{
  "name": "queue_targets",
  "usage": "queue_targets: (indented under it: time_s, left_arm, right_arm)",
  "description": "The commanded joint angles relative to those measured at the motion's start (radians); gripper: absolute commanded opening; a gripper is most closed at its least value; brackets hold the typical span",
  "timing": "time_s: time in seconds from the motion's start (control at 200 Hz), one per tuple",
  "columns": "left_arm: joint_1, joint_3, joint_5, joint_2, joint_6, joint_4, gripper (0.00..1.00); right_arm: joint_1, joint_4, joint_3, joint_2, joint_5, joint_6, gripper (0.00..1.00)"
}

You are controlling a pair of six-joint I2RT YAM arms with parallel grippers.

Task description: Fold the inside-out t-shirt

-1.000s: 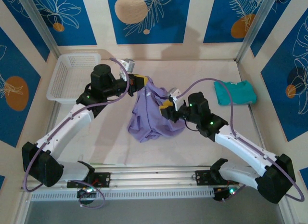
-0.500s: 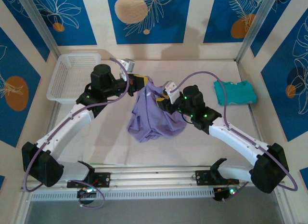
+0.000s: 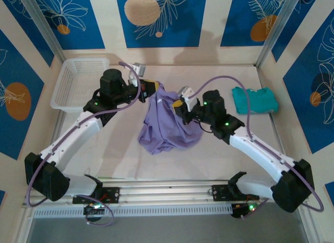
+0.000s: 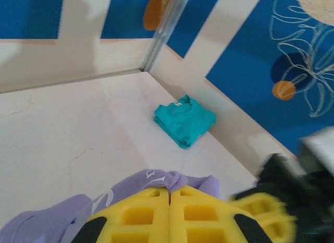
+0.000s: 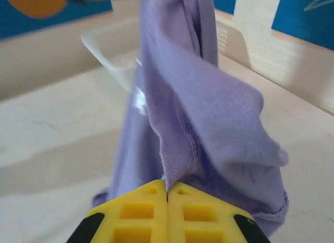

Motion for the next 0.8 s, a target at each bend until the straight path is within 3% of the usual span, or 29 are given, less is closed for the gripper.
queue_targets:
  time_s: [0.0, 0.29, 0.46, 0.63, 0.795]
  left_arm:
    - [0.001, 0.070, -0.105, 0.034, 0.026, -0.031, 0.00]
    - [0.004, 0.128, -0.159, 0.111, 0.029, -0.066, 0.09]
    - [0.002, 0.072, -0.245, 0.065, 0.062, -0.139, 0.43]
    - [-0.063, -0.119, -0.220, -0.090, 0.090, -0.077, 0.66]
    - [-0.149, -0.195, -0.187, -0.128, 0.169, -0.035, 0.68]
  right_arm:
    - [-0.054, -0.011, 0.090, -0.087, -0.195, 0.131, 0.00]
    - [-0.190, -0.117, 0.240, -0.046, -0.345, 0.294, 0.00]
    - [-0.256, -0.103, 0.254, -0.002, -0.419, 0.397, 0.00]
    - [-0.274, -0.130, 0.288, 0.047, -0.457, 0.413, 0.00]
    - [-0.283, -0.152, 0.317, 0.077, -0.496, 0.394, 0.00]
